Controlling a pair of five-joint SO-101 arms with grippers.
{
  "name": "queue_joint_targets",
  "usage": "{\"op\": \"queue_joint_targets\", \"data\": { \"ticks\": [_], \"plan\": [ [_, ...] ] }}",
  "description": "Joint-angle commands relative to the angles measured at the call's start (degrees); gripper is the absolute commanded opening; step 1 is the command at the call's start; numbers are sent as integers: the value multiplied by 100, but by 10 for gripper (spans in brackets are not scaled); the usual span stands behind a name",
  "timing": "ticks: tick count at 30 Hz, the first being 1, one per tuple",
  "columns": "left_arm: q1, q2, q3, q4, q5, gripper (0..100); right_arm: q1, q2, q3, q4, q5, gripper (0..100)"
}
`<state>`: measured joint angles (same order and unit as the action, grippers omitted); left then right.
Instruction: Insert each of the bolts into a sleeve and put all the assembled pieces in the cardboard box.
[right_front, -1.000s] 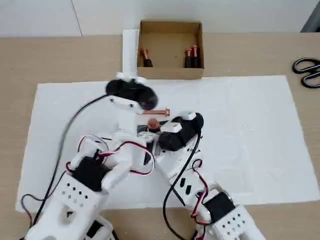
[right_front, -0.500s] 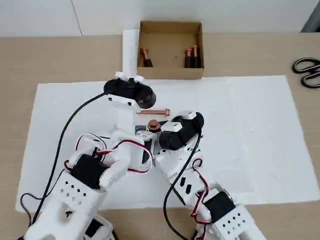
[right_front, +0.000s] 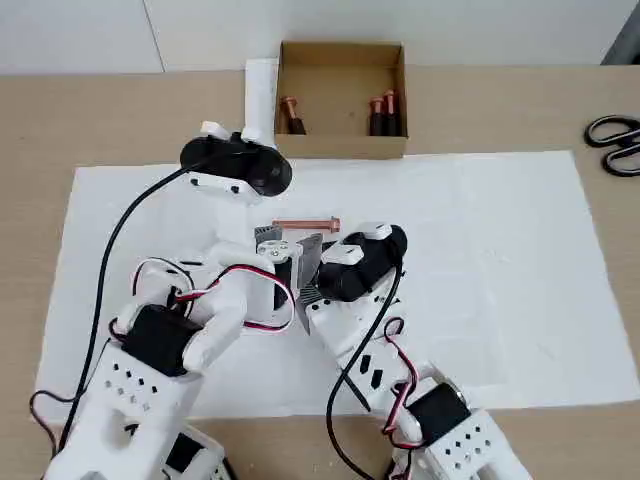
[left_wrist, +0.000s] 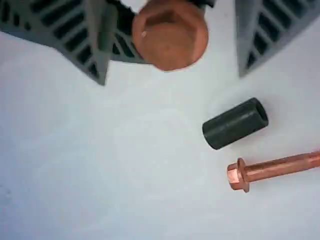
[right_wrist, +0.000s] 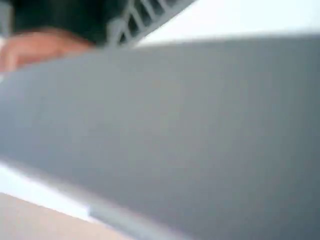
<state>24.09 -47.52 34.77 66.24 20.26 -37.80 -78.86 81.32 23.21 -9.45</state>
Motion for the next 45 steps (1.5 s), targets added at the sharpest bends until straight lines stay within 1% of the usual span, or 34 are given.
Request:
{"op": "queue_joint_targets", "data": {
  "ticks": [1,4,10,12,18,20,22,25,28,29,31,33,35,37,39,45],
  "plan": [
    [-220,-88,-321,9,-70,167,-4,-136,-70,-136,-9,3],
    [-527,-88,-391,44,-70,168,-4,-136,-70,-136,-9,3],
    [-1020,-88,-690,598,-79,169,66,-127,-70,-136,-9,3],
    [-1310,-88,-690,765,-79,169,295,-92,-70,-163,-9,3],
    [-2215,-88,-804,1486,-79,170,1473,-127,-123,-119,0,3],
    [-2620,-88,-963,1767,-79,170,1807,-84,-229,-119,9,3],
    [-3147,-88,-1086,1978,-79,170,2044,-84,-431,-110,176,3],
    [-4062,-88,-1218,2180,-79,170,2176,-66,-949,13,475,3],
    [-4905,-88,-1314,2444,-97,170,2176,163,-1855,585,695,3],
    [-5143,-88,-1349,2585,-202,170,2176,365,-2207,760,712,3],
    [-5459,-88,-1341,2787,-703,170,2185,901,-2892,971,782,3],
    [-5512,-88,-1341,2971,-1310,170,2185,1560,-3534,1007,782,3],
    [-5512,-88,-1341,3095,-1653,170,2167,2281,-4193,998,774,3],
    [-5512,-88,-1341,3130,-1662,170,2141,3090,-4853,910,738,3],
    [-5512,-88,-1341,3130,-1662,170,2141,3934,-5459,611,738,3],
    [-5512,-88,-1332,3130,-1662,170,2158,6668,-6998,-927,747,3]
  ]
}}
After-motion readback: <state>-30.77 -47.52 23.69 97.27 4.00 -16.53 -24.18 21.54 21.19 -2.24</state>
